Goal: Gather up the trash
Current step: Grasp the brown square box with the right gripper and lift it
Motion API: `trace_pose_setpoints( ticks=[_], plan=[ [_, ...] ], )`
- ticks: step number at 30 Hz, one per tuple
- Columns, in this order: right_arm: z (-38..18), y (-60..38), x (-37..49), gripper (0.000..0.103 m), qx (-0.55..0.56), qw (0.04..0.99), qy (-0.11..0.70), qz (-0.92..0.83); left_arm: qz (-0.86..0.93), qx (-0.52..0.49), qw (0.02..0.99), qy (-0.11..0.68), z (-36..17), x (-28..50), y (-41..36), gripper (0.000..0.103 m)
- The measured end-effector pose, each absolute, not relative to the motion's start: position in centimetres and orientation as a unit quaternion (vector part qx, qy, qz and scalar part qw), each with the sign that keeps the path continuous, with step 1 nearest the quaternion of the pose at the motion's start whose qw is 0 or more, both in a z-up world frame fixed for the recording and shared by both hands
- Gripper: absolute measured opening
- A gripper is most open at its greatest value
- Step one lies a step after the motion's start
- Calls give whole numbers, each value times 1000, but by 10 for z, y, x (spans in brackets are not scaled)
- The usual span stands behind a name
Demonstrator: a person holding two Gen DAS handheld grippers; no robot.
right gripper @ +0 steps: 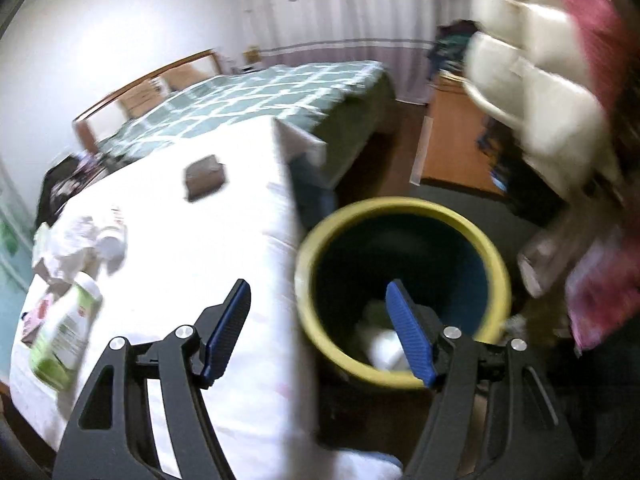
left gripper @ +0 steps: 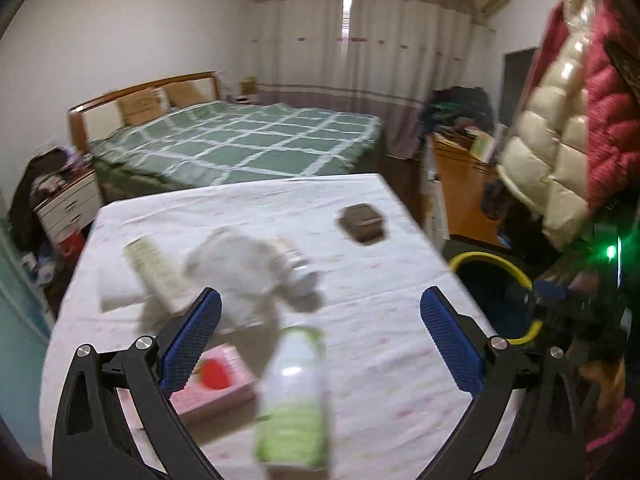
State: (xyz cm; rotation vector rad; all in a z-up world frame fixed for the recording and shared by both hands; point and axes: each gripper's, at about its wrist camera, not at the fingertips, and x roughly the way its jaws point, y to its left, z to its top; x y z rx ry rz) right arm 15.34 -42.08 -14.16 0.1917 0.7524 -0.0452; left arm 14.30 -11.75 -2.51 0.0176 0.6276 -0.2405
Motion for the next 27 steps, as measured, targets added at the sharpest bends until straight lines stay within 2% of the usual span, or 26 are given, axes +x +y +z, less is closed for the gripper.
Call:
trace_pose_setpoints(
  ticks=[7, 15, 27],
  plan=[
    [-125, -358, 247, 67, 66, 925, 368, 63, -76, -18, 948, 307, -33, 146, -62, 98],
    [-148, -328, 346, 67, 34, 912, 404, 67, -59, -27, 948, 312, -42, 151, -36, 98],
    [-179, -313, 401, 67, 16, 893, 445, 71, -56, -40, 941, 331, -58, 164, -31, 98]
  ],
)
